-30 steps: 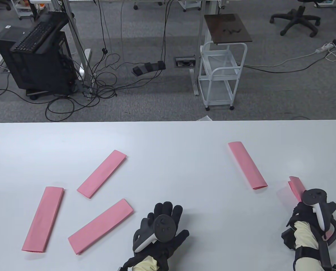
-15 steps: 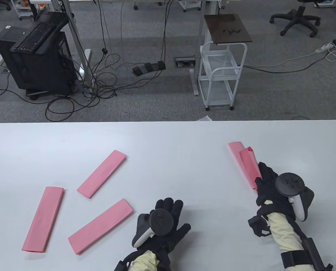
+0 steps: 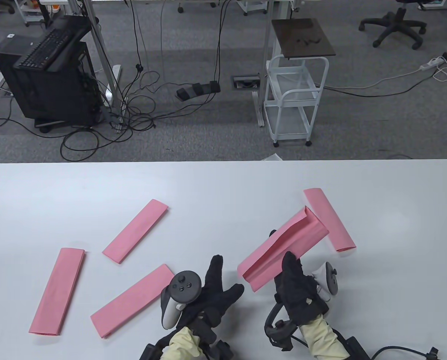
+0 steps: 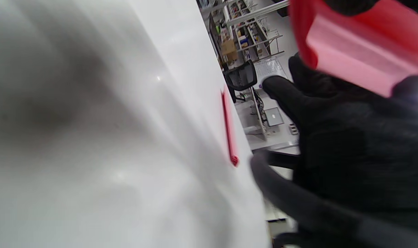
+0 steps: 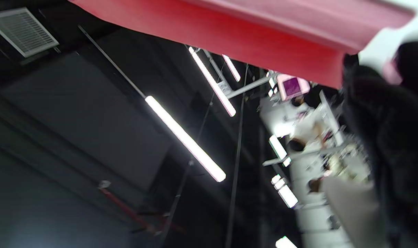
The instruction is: Unfold complexly folded papers and stack
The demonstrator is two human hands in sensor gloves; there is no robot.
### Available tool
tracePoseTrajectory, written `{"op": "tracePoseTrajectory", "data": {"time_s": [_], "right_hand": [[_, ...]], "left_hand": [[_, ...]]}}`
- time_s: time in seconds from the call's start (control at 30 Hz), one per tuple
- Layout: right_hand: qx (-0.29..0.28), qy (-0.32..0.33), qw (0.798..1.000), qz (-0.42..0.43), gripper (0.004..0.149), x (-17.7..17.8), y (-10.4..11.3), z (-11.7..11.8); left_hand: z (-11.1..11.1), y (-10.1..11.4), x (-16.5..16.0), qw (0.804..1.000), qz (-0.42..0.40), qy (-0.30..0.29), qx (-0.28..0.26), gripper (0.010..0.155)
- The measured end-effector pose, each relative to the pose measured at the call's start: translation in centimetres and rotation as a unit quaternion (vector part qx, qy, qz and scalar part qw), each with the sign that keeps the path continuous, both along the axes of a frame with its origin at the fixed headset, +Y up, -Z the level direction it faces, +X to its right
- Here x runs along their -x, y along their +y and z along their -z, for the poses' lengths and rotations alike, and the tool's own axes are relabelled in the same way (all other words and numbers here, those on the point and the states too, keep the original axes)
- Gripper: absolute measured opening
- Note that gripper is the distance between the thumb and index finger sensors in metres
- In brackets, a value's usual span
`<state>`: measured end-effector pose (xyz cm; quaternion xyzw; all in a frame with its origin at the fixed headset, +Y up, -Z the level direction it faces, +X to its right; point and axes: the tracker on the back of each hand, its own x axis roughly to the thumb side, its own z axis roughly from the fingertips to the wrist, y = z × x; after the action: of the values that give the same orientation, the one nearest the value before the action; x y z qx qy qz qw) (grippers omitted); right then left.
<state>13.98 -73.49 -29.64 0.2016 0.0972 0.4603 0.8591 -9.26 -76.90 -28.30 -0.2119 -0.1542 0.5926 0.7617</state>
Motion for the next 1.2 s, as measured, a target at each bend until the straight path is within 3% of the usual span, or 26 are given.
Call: {"op": "tracePoseTrajectory", "data": {"time_s": [0.1,0.17,0.27,0.33,0.43,0.5,0.57,0.63,0.77,0.83,0.9,1.03,1.13,1.2], "right_hand": [[-0.01,0.04,0.999,-0.001,0.055,0.7,-0.7,-0.2],[-0.01,0.048,0.999,-0.022,0.055,1.0,-1.2,-0.3],[-0.002,0.066,0.997,-0.035,0.055,1.3,-1.3,-0.3],[-0.002,0.065,0.996,-0.058,0.058,1.2,-1.3,-0.2],[0.012,0.0,0.999,-0.051,0.076,-0.4,-1.0,0.3],[0.012,-0.056,0.996,-0.069,0.08,-1.9,-0.6,0.6],[-0.007,-0.132,0.979,-0.155,0.083,-3.2,0.0,0.9],[-0.036,-0.17,0.949,-0.263,0.084,-4.1,0.8,1.2],[-0.075,-0.143,0.911,-0.379,0.082,-4.9,1.5,1.8],[-0.074,-0.149,0.914,-0.37,0.077,-5.2,1.3,1.9],[-0.055,-0.15,0.929,-0.332,0.069,-5.3,1.0,2.0],[-0.011,-0.187,0.942,-0.277,0.04,-6.1,0.3,2.3],[0.014,-0.189,0.947,-0.261,0.038,-6.2,-0.1,2.3],[0.018,-0.204,0.942,-0.266,0.037,-6.2,0.0,2.2]], "left_hand": [[-0.1,-0.6,-0.6,0.989,-0.124,-0.027,0.074,0.083],[-0.1,-0.7,-0.8,0.98,-0.178,-0.015,0.091,0.069],[-0.4,-0.7,0.0,0.971,-0.204,0.09,0.081,0.04],[-0.2,-0.2,1.0,0.97,-0.194,0.137,0.042,0.038],[0.4,1.0,3.4,0.971,-0.161,0.178,-0.011,0.038],[0.7,1.8,5.1,0.969,-0.14,0.201,-0.035,0.038],[0.8,2.4,6.5,0.971,-0.093,0.213,-0.054,0.038],[0.9,2.9,7.1,0.974,-0.047,0.208,-0.077,0.038],[1.1,3.5,7.1,0.981,-0.011,0.174,-0.088,0.038],[1.1,3.4,7.0,0.983,0.001,0.161,-0.087,0.038],[1.1,3.3,6.7,0.985,0.007,0.154,-0.083,0.038],[1.2,3.1,6.5,0.985,0.036,0.143,-0.087,0.037],[1.2,3.0,6.3,0.986,0.058,0.133,-0.08,0.037],[1.1,3.1,6.3,0.983,0.114,0.134,-0.059,0.037]]}}
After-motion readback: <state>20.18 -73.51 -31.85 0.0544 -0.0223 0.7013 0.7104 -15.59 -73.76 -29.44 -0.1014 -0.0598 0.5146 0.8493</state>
